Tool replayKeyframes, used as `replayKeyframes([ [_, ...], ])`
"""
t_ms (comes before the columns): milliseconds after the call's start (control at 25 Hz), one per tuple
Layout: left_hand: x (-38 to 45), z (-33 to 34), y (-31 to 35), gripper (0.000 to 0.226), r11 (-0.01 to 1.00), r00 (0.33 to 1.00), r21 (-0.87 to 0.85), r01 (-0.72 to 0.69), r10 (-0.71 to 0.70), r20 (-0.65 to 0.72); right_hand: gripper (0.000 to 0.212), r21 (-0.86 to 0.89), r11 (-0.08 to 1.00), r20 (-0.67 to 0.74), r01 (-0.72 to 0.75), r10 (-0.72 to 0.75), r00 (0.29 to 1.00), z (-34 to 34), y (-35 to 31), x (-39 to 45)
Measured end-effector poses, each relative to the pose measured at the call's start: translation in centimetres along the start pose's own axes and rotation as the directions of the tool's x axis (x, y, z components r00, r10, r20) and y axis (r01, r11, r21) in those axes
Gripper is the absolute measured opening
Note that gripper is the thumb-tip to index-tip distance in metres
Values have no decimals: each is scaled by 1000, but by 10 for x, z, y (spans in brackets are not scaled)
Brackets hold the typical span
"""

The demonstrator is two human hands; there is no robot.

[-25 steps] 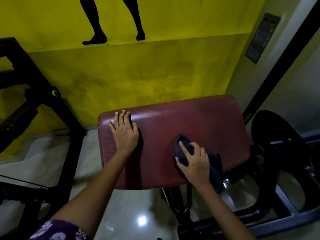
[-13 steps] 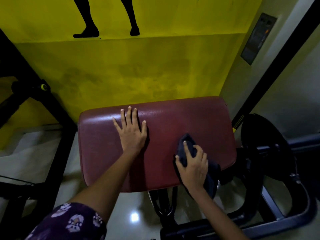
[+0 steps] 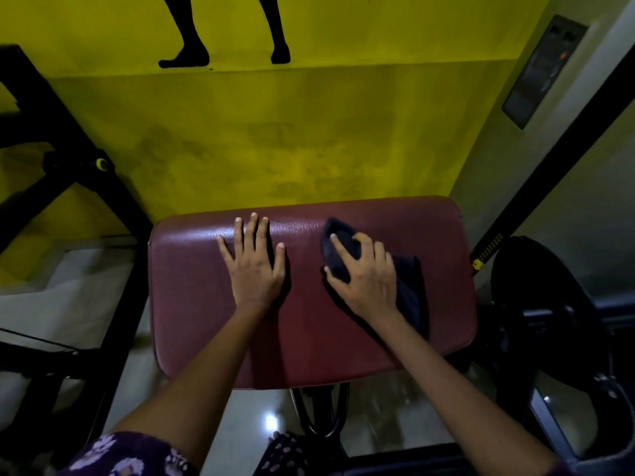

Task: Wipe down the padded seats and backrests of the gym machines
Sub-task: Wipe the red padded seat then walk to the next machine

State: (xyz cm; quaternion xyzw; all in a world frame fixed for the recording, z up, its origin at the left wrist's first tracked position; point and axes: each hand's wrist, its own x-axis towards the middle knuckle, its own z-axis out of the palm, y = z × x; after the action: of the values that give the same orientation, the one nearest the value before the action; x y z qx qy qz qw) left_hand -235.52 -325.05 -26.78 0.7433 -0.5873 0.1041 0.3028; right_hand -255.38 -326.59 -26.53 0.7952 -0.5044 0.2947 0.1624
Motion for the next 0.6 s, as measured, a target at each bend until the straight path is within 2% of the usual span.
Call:
replayKeyframes([
  [40,-1,0,0,59,1000,1000,-3,0,0,-3,53,-2,996,9,87,-87,996,1,13,6],
  [80,-1,0,1,59,1000,1000,-6,0,0,-7,53,-19,997,9,79,-79,997,1,27,13],
  [120,-2,0,3,59,1000,1000,-8,1,-1,-13,53,-48,998,-5,-30,30,1000,0,37,22],
  [160,-2,-1,3,58,1000,1000,-9,2,-2,-16,52,-61,973,-23,-221,220,975,-3,42,30],
  [240,-1,-2,4,59,1000,1000,-13,5,-5,-17,51,-29,813,-13,-581,581,814,-2,32,48],
  [280,-1,-2,4,58,1000,1000,-13,7,-7,-19,51,-14,766,10,-643,643,766,-2,19,56],
  [320,0,-2,3,58,1000,1000,-10,8,-8,-18,52,-19,788,9,-615,615,788,-2,4,59],
  [360,0,-2,3,58,1000,1000,-7,8,-8,-17,53,-35,858,-13,-513,513,858,1,-9,55],
  [400,1,-2,3,58,1000,1000,-6,7,-7,-16,54,-51,936,-16,-348,347,938,5,-15,45],
  [440,0,-2,3,58,1000,1000,-6,7,-7,-15,55,-57,986,-4,-154,154,988,8,-14,31],
  [480,0,-3,4,59,1000,1000,-8,7,-7,-13,56,-50,999,-5,16,-16,1000,8,-4,21],
  [520,0,-3,4,59,1000,1000,-14,8,-8,-8,57,-42,993,-8,111,-111,994,7,12,16],
  [560,0,-3,5,60,1000,1000,-21,11,-11,-3,57,-47,994,-22,95,-96,995,5,26,12],
  [600,0,-4,4,60,1000,1000,-23,14,-14,2,57,-51,998,-41,-30,28,999,3,33,10],
])
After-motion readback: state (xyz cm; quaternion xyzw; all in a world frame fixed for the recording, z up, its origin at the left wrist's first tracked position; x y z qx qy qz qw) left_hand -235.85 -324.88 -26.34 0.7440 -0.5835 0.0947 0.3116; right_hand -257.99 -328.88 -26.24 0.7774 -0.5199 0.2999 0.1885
